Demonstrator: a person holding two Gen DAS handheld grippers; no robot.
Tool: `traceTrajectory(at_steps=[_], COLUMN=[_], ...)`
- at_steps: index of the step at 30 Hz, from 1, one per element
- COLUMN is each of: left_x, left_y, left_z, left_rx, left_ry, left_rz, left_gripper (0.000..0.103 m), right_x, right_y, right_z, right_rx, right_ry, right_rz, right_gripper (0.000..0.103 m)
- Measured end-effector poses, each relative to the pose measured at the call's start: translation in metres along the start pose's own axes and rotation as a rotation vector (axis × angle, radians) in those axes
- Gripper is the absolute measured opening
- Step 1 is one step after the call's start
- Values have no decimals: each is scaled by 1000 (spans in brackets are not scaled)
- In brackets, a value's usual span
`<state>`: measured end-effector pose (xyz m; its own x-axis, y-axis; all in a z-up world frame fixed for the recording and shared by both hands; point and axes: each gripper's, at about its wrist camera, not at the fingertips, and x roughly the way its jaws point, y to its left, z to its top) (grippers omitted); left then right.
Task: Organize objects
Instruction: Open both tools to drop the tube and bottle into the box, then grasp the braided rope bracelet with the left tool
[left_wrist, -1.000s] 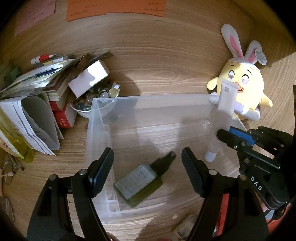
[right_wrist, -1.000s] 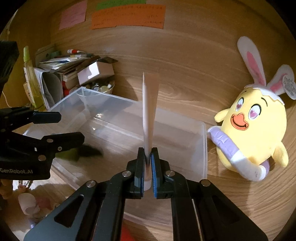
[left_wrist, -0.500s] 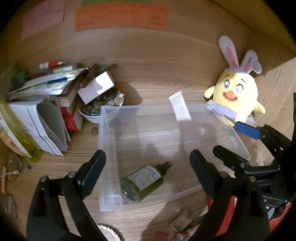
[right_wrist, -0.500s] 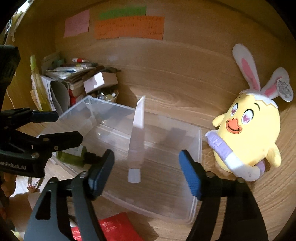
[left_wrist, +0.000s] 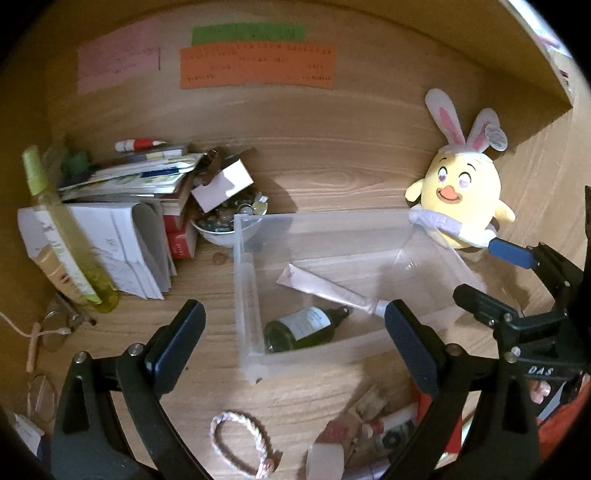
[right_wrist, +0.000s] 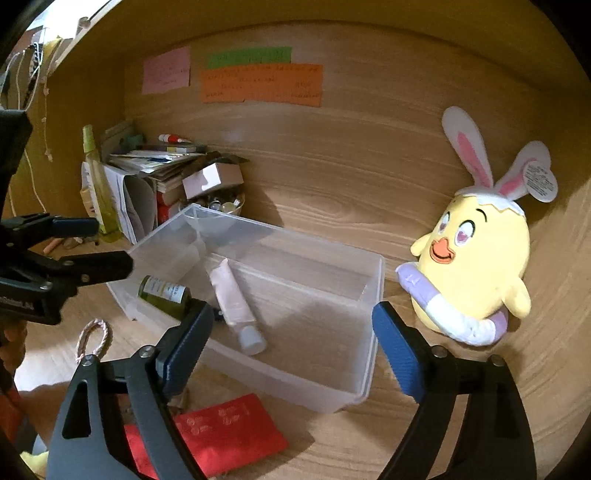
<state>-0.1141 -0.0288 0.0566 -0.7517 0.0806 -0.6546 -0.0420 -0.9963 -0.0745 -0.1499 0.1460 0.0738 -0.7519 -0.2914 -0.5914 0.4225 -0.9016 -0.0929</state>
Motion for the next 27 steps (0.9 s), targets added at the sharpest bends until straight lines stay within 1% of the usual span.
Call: traceTrajectory(at_steps=[5, 9, 14, 19, 23, 27], left_x=[-16, -21, -15, -8, -2, 2], left_y=[6, 14, 30, 43, 48, 49], left_z=[-11, -23, -45, -64, -80, -95], left_rx=[-2, -9, -50, -95, -111, -114], left_ry=[-13, -3, 55, 108, 151, 188], left_rz=[2, 19, 42, 52, 69, 70], left_gripper=[100, 101, 101, 101, 101, 101], right_x=[-11, -19, -24, -26, -27, -30], right_y=[-1, -2, -6, -8, -4, -4], right_z=[-6, -13, -22, -36, -47, -66], right_rx=[5, 6, 32, 73, 67, 65], right_ry=[-3, -7, 6, 37, 55, 91], right_rz=[-5, -17, -11, 20, 2, -3], right_gripper=[88, 88, 89, 90, 90, 90])
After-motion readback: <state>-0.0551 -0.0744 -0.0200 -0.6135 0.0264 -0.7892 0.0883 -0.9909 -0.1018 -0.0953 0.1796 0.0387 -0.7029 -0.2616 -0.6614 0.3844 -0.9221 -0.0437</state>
